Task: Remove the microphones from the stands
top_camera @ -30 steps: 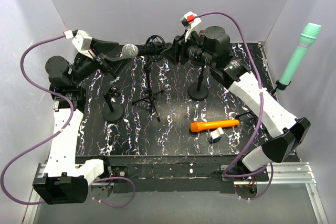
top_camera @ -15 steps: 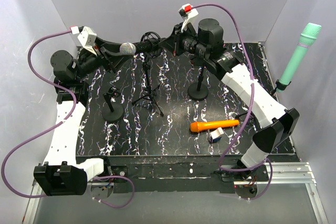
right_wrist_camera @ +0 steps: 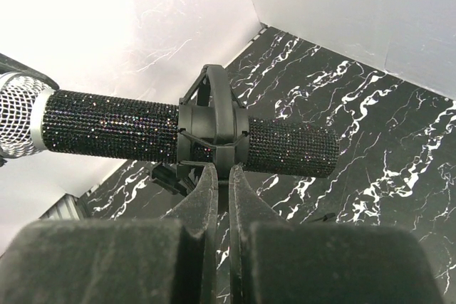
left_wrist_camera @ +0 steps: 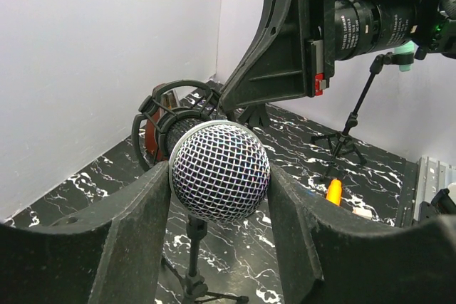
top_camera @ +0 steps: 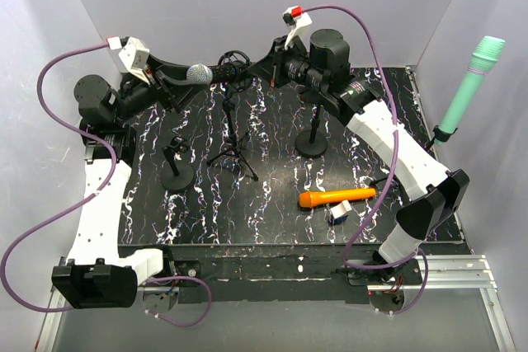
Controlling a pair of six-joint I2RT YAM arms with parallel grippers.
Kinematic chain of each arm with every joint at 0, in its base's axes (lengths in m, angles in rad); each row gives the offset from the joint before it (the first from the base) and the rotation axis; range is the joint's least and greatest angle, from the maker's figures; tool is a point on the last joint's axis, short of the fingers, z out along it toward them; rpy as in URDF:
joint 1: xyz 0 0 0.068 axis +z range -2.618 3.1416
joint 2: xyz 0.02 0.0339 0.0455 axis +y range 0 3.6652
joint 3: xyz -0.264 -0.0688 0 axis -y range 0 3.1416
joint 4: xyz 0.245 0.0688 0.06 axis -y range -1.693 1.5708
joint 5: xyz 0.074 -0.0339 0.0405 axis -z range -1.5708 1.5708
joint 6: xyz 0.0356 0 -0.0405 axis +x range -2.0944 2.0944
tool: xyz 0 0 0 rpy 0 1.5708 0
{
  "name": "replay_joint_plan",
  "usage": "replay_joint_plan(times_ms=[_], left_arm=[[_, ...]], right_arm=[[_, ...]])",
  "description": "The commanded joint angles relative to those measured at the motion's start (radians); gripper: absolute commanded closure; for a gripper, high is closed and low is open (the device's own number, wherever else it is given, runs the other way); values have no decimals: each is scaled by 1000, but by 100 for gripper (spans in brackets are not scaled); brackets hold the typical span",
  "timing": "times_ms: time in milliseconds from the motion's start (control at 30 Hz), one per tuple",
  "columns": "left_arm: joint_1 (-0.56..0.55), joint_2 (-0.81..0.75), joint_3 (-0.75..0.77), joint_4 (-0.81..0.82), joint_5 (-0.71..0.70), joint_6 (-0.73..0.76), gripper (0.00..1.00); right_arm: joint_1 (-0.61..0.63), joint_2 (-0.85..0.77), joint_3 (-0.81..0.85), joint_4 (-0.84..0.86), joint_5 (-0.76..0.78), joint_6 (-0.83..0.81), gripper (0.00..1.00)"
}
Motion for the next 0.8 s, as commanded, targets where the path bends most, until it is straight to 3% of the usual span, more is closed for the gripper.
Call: replay_joint_plan(times_ms=[0,433,467,533,567,767], left_arm=[[-1,-96,84,-43,58,13,100],[-1,-174,76,-91,77,41,100],[-1,-174,63,-91,75,51,94],[-1,-171,30,-75,39,62,59],[-1,-166,10,-45,23,62,50],[-1,-108,-36,50,3,82,36]], right_arm=[[-43,26,20,-27,55,10,99],[-76,17,-3,-22,26,29,99],[-74,15,-7,-16,4,23,99],[-76,18,-7,-7,-35,26,99],[-76,21,-4,-7,-49,33,99],[-76,38,4,-8,-64,40,99]])
